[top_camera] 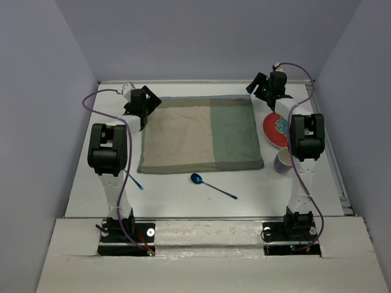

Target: Set the dinner table for one person

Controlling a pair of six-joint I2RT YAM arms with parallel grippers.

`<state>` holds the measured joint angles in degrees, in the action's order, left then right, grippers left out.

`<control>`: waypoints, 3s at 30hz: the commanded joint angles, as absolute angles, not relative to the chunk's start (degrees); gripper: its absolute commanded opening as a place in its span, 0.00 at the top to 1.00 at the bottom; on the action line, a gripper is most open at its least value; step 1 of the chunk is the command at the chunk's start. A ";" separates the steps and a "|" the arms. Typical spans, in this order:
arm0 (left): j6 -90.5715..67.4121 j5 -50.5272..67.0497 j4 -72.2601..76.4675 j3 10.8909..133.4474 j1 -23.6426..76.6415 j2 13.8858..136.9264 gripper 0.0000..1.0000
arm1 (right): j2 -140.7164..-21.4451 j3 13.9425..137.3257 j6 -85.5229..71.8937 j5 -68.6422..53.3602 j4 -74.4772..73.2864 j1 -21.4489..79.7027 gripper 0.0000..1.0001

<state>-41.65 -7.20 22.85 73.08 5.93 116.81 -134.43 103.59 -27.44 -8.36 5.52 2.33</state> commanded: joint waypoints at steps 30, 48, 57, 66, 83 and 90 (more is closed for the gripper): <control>-10.11 -3.42 4.66 37.63 28.65 31.65 0.01 | -83.76 38.86 -52.91 -16.88 14.59 -33.31 0.37; -9.32 -1.49 4.22 38.50 33.57 25.31 0.01 | -99.92 29.09 -63.81 -25.66 38.93 -34.45 0.48; -8.88 -2.11 4.22 38.23 33.57 27.59 0.01 | -108.72 35.59 -66.97 -27.34 43.34 -29.71 0.82; -8.70 -4.22 3.78 38.32 32.87 29.27 0.01 | -98.10 45.95 -61.70 -19.52 34.20 -27.08 1.00; -8.70 -5.89 4.39 37.79 30.41 31.46 0.01 | -93.76 66.09 -51.59 -28.20 22.15 0.95 1.00; -8.53 -6.68 4.39 37.79 29.88 32.34 0.01 | -100.53 72.58 -50.80 -35.15 20.23 13.70 1.00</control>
<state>-9.65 -5.56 2.20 38.22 30.37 32.01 -99.59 65.14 -50.13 -28.05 15.33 11.09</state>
